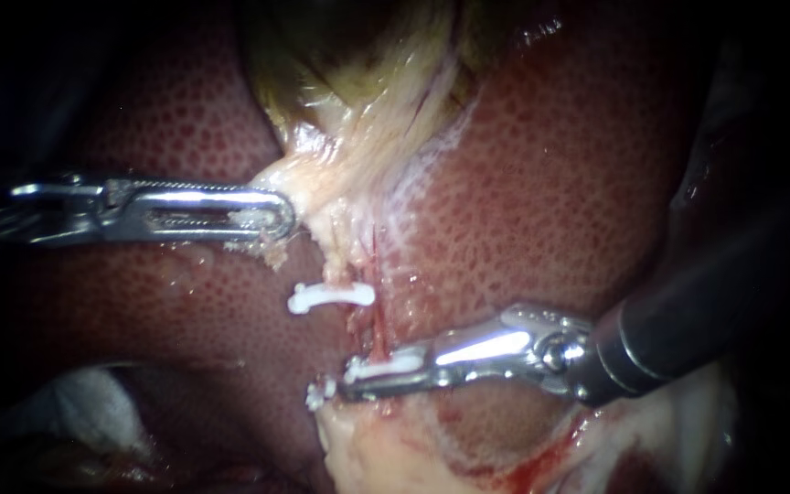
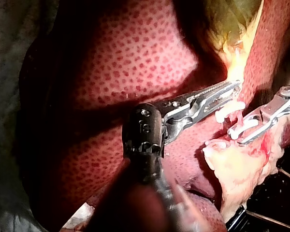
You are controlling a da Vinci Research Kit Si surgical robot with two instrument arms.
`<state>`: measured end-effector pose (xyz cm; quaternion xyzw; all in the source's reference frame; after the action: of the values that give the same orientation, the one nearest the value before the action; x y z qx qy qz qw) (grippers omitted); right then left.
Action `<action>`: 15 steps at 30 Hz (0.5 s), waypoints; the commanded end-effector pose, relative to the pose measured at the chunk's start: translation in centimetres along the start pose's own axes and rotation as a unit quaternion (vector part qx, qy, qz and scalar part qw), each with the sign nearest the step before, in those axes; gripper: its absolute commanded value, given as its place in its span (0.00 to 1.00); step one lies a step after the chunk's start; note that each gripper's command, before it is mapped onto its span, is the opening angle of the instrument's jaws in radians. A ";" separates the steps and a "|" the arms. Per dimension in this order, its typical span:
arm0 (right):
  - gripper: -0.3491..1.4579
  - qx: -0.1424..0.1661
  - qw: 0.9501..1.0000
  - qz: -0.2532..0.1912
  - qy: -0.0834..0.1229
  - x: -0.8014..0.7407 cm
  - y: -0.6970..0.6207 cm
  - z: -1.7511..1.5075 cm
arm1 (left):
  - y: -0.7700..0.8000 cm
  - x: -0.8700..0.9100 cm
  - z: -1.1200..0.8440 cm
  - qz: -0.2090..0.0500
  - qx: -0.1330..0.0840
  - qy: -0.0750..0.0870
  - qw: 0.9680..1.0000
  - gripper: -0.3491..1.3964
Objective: Going back first clip right tube
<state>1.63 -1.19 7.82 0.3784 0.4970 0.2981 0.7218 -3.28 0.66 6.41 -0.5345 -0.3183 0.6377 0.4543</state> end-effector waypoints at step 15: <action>0.47 -0.023 0.995 -0.101 0.010 0.15 0.04 -0.28 | 0.00 -0.01 0.00 0.000 0.000 0.000 1.000 0.00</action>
<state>1.36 -0.96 7.70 0.3031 0.5351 0.2319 0.7536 -3.29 0.65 6.42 -0.5347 -0.3181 0.6376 0.4542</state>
